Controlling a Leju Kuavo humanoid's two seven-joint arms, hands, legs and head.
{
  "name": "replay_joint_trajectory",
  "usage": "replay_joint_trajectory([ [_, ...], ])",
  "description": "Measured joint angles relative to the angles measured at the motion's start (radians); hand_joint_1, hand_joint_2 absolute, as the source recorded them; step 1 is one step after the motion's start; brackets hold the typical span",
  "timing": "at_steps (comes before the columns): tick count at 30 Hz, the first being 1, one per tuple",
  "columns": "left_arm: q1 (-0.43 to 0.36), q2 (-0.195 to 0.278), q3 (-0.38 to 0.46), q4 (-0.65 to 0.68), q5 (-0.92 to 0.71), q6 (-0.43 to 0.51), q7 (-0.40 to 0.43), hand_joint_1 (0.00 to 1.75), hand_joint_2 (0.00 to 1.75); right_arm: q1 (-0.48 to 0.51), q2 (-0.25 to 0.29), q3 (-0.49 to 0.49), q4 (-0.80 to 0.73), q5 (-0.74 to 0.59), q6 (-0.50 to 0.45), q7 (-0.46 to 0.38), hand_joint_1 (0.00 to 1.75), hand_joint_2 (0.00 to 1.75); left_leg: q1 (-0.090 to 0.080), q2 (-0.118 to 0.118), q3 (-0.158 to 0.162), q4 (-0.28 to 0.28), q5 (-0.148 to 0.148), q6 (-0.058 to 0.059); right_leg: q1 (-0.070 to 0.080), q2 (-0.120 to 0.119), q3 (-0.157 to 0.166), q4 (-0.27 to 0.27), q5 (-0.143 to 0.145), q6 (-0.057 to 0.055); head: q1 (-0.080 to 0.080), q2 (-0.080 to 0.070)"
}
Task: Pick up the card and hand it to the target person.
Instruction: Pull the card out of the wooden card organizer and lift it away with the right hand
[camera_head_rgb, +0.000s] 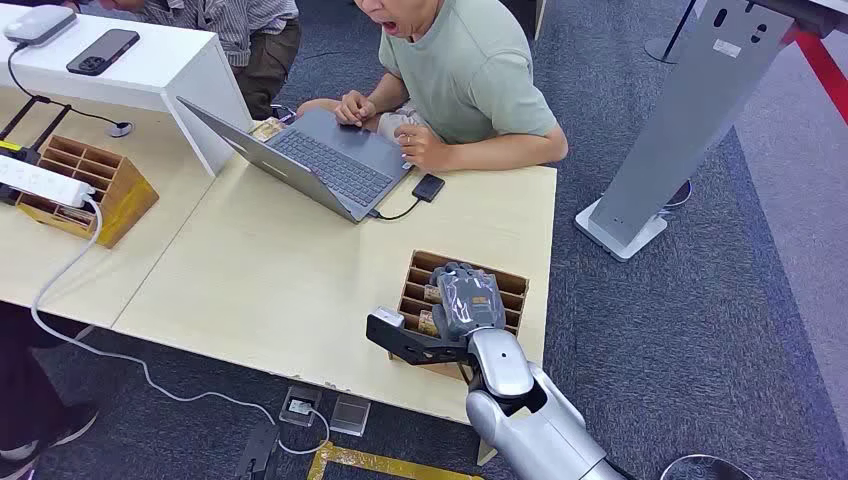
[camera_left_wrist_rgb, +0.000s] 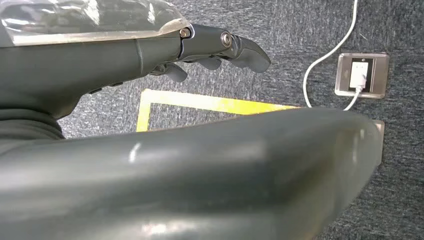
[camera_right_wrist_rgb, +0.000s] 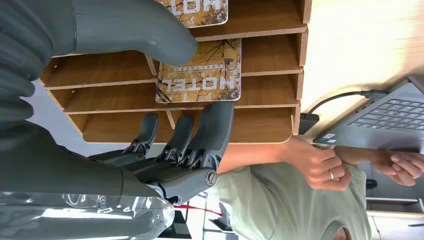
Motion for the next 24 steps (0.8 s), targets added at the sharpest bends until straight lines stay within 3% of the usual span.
replay_joint_trajectory([
  [18,0.0,0.0,0.0,0.0,-0.002,-0.002,0.002,0.0,0.0,-0.003,0.011,0.001,0.033,0.0,-0.005,-0.001,1.0,1.75,0.0,0.0,0.001,0.0,0.0,0.0,0.0,0.0,0.001,0.0,0.0,0.0,0.0,0.0],
  [24,0.0,0.0,-0.001,0.0,-0.003,-0.005,0.002,0.0,0.0,-0.003,0.013,0.001,0.043,-0.001,-0.01,-0.002,1.22,1.75,0.0,0.0,0.001,0.0,0.0,0.0,0.0,0.0,0.001,0.0,0.0,0.0,0.0,0.0],
])
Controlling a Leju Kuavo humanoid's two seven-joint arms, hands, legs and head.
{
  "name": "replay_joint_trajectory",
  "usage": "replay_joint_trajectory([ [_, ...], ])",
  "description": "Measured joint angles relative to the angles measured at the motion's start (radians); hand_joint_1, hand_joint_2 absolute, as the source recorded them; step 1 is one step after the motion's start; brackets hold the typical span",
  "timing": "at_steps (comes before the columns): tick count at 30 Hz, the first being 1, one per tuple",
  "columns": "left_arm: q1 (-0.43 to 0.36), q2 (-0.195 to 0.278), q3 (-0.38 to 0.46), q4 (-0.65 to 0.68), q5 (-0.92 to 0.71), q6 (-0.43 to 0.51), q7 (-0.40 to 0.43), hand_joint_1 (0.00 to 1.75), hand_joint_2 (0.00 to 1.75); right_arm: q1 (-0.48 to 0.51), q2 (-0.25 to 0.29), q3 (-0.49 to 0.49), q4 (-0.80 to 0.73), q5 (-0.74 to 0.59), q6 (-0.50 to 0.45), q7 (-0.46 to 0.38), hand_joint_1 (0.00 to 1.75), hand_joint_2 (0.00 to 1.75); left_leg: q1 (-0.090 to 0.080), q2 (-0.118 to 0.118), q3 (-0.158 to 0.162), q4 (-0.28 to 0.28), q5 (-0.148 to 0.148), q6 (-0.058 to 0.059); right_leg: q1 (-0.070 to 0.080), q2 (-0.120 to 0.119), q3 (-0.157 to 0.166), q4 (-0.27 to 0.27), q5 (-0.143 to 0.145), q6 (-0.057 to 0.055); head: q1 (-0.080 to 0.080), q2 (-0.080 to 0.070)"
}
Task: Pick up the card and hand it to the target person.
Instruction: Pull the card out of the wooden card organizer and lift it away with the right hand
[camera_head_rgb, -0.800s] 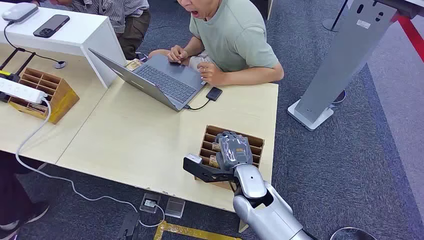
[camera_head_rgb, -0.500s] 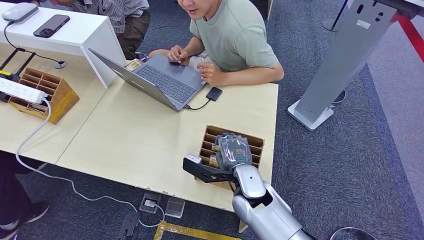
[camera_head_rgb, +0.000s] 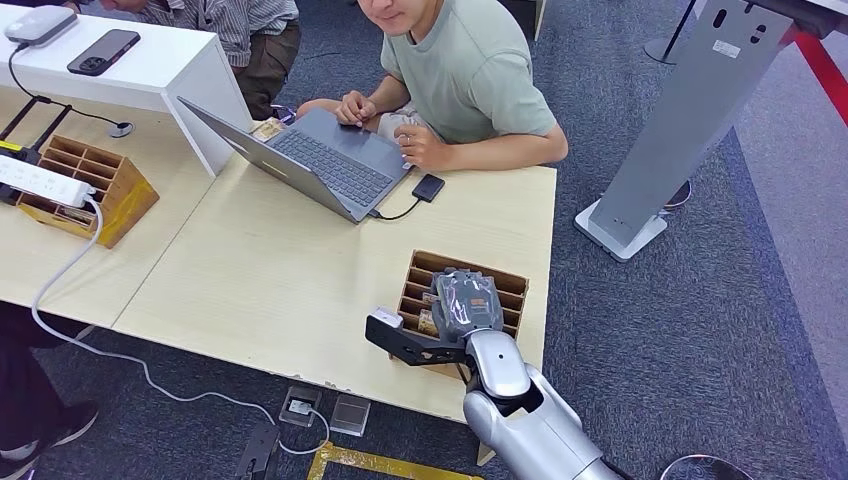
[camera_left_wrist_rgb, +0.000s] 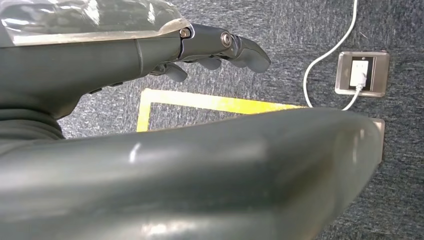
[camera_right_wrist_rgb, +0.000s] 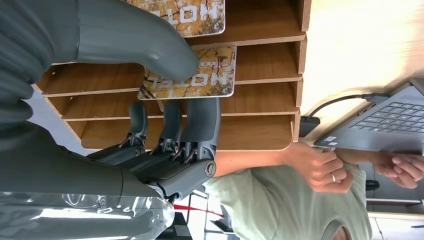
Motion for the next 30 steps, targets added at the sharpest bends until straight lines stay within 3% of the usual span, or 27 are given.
replay_joint_trajectory([
  [10,0.0,0.0,-0.004,0.0,-0.001,-0.001,-0.001,0.0,0.0,-0.003,0.0,0.0,0.009,-0.002,-0.006,-0.001,1.3,1.75,0.0,0.0,0.0,0.0,0.0,0.0,0.0,0.0,0.0,0.0,0.0,0.0,0.0,0.0],
  [15,0.0,0.0,-0.005,0.0,-0.001,-0.001,-0.001,0.0,0.0,-0.004,0.0,0.0,0.011,-0.004,-0.011,-0.002,1.63,1.75,0.0,0.0,0.0,0.0,0.0,0.0,0.0,0.0,0.0,0.0,0.0,0.0,0.0,0.0],
  [30,0.001,0.0,-0.005,0.0,0.003,-0.001,-0.007,0.0,0.0,0.011,-0.029,-0.022,-0.087,-0.078,-0.004,0.023,1.69,1.75,0.0,0.0,0.0,0.0,0.0,0.0,0.0,0.0,-0.001,0.0,0.0,0.0,0.0,0.0],
])
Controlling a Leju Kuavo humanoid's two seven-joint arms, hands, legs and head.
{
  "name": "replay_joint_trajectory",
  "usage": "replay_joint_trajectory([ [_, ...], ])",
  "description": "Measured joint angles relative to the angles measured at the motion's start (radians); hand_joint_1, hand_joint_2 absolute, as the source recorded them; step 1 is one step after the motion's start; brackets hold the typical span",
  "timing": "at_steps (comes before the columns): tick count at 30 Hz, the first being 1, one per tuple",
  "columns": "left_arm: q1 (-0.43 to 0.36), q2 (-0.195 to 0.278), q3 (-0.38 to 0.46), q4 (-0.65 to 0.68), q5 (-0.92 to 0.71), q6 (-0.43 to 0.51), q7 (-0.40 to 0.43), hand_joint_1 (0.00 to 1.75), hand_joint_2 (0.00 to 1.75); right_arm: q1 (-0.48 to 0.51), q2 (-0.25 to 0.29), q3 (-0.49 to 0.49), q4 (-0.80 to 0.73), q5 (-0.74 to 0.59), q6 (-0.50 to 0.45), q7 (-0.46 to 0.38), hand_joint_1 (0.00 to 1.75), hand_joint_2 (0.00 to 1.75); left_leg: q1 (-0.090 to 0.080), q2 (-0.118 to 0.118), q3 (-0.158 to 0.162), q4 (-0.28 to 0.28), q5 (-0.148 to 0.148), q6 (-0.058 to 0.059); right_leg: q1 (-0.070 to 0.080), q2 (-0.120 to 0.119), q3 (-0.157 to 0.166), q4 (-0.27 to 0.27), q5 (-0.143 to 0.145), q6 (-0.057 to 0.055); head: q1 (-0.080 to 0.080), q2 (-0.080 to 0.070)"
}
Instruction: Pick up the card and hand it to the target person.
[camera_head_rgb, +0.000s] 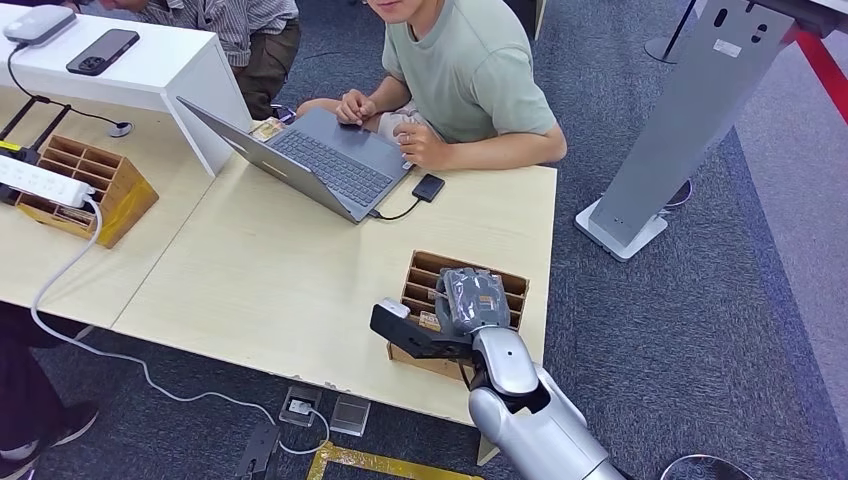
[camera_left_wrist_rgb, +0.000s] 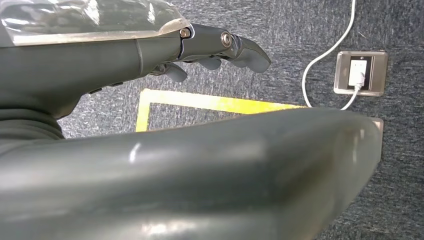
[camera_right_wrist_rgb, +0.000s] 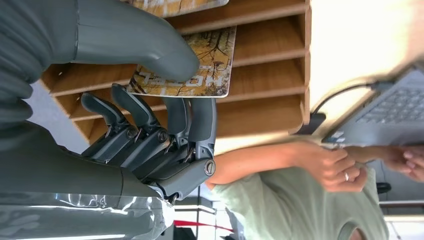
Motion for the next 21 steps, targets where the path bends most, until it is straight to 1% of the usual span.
replay_joint_trajectory([
  [7,0.002,0.0,0.0,0.0,0.007,-0.009,-0.009,0.0,0.0,0.031,-0.072,-0.065,-0.22,-0.064,0.017,0.033,1.68,1.75,0.0,0.0,-0.001,0.0,0.0,0.0,0.0,0.0,-0.001,0.0,0.0,0.0,0.0,0.0],
  [12,0.002,0.0,0.0,0.001,0.009,-0.012,-0.011,0.0,0.0,0.045,-0.119,-0.12,-0.368,-0.08,0.016,0.04,1.68,1.75,0.0,0.0,0.0,0.0,0.0,0.0,0.0,0.001,0.0,0.0,0.0,0.0,0.0,0.0],
  [17,0.002,0.0,0.0,0.002,0.012,-0.012,-0.011,0.0,0.0,0.054,-0.157,-0.17,-0.492,-0.085,-0.02,0.043,1.68,1.75,0.0,0.0,0.0,0.0,0.0,0.0,0.0,0.0,-0.001,0.0,0.0,0.0,0.0,0.0],
  [21,0.002,0.0,0.0,0.002,0.012,-0.016,-0.011,0.0,0.0,0.051,-0.178,-0.215,-0.559,-0.085,-0.055,0.034,1.58,1.75,0.0,0.0,-0.001,0.0,0.0,0.0,0.0,0.0,0.0,0.0,0.0,0.0,0.0,0.0],
])
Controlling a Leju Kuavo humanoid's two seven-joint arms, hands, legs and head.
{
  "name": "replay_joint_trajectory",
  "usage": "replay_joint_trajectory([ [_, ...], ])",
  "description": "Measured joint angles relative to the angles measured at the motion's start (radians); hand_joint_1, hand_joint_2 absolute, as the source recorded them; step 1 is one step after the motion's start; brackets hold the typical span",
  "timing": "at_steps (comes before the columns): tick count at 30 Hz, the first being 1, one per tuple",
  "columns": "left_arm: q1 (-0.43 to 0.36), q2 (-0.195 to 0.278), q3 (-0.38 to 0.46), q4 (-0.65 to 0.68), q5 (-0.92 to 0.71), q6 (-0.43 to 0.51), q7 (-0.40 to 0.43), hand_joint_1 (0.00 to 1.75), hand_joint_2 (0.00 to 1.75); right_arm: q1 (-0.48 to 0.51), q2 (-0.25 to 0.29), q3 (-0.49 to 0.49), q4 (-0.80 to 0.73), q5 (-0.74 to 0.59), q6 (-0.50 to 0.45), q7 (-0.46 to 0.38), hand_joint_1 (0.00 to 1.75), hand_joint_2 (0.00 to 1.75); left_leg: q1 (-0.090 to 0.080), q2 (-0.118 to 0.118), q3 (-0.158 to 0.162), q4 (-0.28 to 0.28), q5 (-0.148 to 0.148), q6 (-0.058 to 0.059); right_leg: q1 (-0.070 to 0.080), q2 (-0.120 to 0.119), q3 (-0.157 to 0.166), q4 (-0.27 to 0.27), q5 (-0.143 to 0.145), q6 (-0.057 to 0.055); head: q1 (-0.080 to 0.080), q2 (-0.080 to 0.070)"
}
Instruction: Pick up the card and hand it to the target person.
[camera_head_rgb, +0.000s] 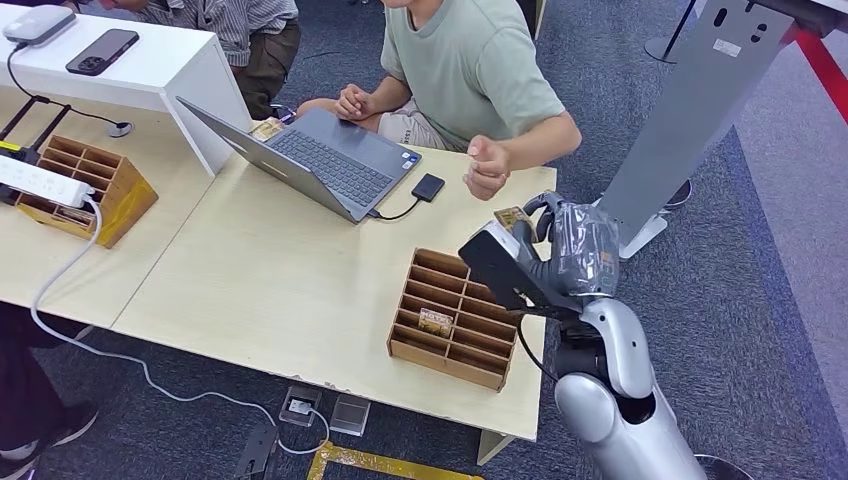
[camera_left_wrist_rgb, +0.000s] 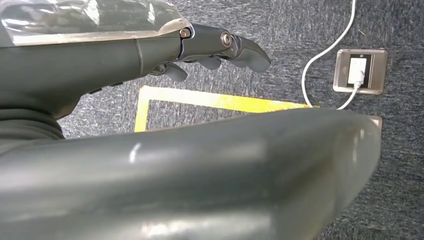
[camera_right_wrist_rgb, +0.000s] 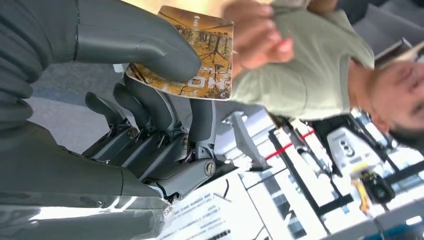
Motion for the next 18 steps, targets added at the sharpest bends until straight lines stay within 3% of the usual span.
replay_joint_trajectory([
  [8,-0.001,0.0,0.0,0.0,-0.016,-0.012,0.0,0.0,0.0,-0.07,-0.012,-0.044,0.005,0.053,-0.1,-0.046,1.49,1.75,0.0,0.0,-0.001,0.0,0.0,0.0,0.0,0.0,0.0,0.0,0.0,-0.001,0.0,0.0],
  [18,-0.006,0.0,-0.002,0.0,-0.046,-0.033,-0.004,0.0,0.0,-0.263,0.034,-0.052,0.336,0.268,-0.298,-0.105,1.45,1.75,0.0,-0.001,-0.001,0.0,0.001,0.0,0.0,-0.001,0.0,0.001,0.001,-0.001,0.0,0.0],
])
